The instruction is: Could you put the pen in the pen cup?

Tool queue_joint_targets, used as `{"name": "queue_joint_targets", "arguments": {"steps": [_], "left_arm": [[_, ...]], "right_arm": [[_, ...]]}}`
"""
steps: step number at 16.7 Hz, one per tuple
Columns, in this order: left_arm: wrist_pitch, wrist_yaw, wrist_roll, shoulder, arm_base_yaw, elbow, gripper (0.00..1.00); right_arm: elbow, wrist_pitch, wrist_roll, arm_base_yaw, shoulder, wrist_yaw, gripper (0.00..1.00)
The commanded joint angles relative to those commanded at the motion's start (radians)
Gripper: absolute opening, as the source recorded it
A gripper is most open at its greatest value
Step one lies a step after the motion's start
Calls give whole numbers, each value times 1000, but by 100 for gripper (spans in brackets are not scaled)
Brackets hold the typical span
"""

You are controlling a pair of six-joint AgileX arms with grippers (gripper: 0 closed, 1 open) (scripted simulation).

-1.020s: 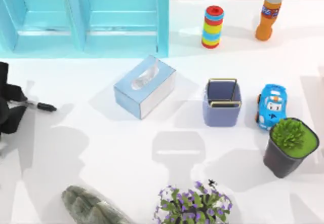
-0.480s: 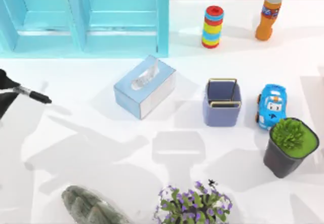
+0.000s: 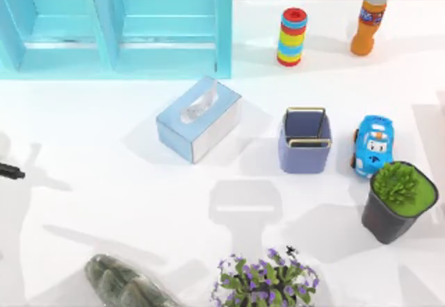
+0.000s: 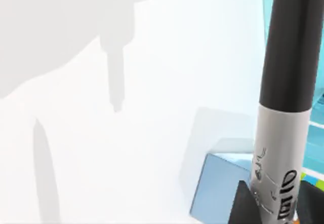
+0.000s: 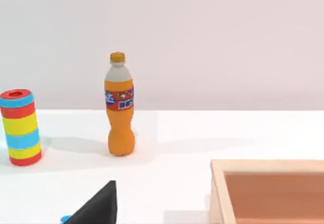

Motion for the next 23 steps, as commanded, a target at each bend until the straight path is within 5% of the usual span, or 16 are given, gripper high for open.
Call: {"name": "queue_joint_targets", "arguments": {"steps": [7, 11, 16, 23], "left_arm": [[-28, -8, -1, -20, 21, -12, 0], [16, -107, 28, 45, -47, 60, 0], [145, -415, 132, 261, -272, 272, 0], [377, -1031, 352, 713, -726, 681, 0]], "right_arm": [[0, 0, 0, 0, 0, 0, 100], [0, 0, 0, 0, 0, 0, 100], [0, 0, 0, 0, 0, 0, 100], [0, 0, 0, 0, 0, 0, 100]]}}
